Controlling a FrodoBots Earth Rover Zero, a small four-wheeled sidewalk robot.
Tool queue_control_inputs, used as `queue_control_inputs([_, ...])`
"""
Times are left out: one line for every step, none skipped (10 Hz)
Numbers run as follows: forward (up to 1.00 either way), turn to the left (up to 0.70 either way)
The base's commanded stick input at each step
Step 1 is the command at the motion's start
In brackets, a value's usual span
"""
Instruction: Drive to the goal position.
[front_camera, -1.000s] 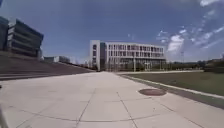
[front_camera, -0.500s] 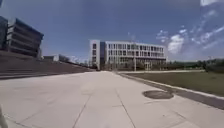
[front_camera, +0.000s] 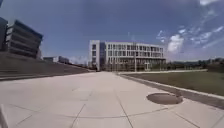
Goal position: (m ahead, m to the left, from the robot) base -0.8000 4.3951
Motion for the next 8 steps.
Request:
queue_control_inputs([0.70, 0.00])
queue_control_inputs([0.70, 0.00])
queue_control_inputs([0.70, 0.00])
queue_control_inputs([0.70, 0.00])
queue_control_inputs([0.70, 0.00])
queue_control_inputs([0.70, 0.00])
queue_control_inputs([0.70, 0.00])
queue_control_inputs([0.70, 0.00])
